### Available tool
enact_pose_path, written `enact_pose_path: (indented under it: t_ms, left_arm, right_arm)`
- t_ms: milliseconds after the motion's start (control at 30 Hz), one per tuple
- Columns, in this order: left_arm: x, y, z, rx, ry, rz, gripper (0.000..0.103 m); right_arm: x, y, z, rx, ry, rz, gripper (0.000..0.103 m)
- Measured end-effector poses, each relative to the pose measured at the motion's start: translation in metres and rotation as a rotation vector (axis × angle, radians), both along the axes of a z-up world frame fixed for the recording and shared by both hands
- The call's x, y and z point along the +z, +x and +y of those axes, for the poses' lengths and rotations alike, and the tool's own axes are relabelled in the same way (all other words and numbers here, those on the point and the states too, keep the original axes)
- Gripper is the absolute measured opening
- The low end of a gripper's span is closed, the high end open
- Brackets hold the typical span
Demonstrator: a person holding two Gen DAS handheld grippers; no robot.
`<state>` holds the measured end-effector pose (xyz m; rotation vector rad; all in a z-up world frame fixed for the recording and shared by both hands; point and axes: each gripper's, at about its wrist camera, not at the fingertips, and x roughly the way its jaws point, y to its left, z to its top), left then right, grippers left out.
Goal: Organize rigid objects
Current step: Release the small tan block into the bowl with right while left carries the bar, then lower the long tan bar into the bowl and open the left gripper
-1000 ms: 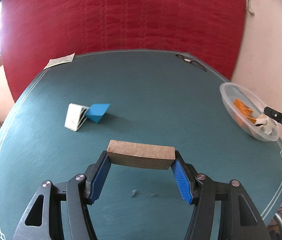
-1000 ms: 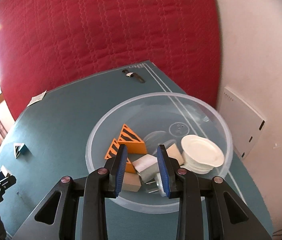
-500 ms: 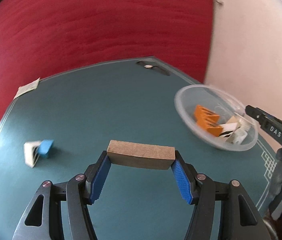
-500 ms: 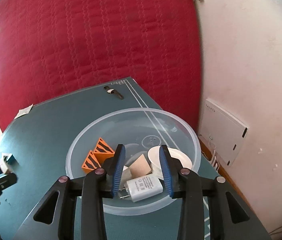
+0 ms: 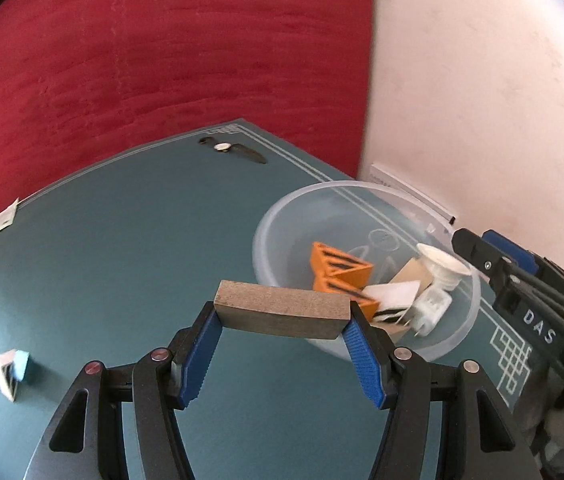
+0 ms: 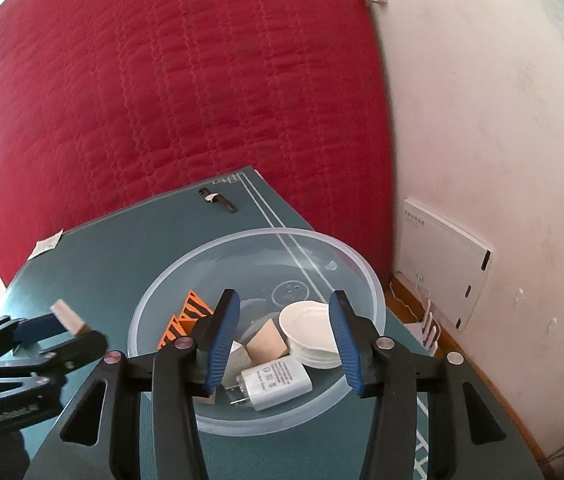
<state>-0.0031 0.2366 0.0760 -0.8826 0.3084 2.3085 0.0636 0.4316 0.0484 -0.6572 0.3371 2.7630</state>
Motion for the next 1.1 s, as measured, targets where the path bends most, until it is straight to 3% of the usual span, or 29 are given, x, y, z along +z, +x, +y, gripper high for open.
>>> enact_pose_path:
  t_ms: [167, 233, 300, 767, 1100]
  left_arm:
    - [0.000, -0.003, 0.018, -0.031, -0.007, 0.008, 0.067]
    - [0.001, -0.004, 0.022, -0.039, 0.000, 0.022, 0.088]
    - [-0.001, -0.006, 0.022, -0.040, 0.004, 0.046, 0.095]
    - [-0.024, -0.020, -0.007, 0.032, -0.007, -0.012, 0.095]
    - [-0.031, -0.013, 0.016, -0.033, -0.045, -0.019, 0.097]
  right_arm:
    - [0.000, 0.001, 0.001, -0.007, -0.014, 0.006, 0.048]
    - [0.000, 0.001, 0.002, -0.005, -0.015, 0.006, 0.048]
    - [0.000, 0.002, 0.001, -0.001, -0.015, 0.006, 0.048]
    - [0.001, 0.003, 0.000, 0.008, -0.011, -0.002, 0.048]
    - [0.000, 0.005, 0.001, 0.006, -0.017, -0.004, 0.048]
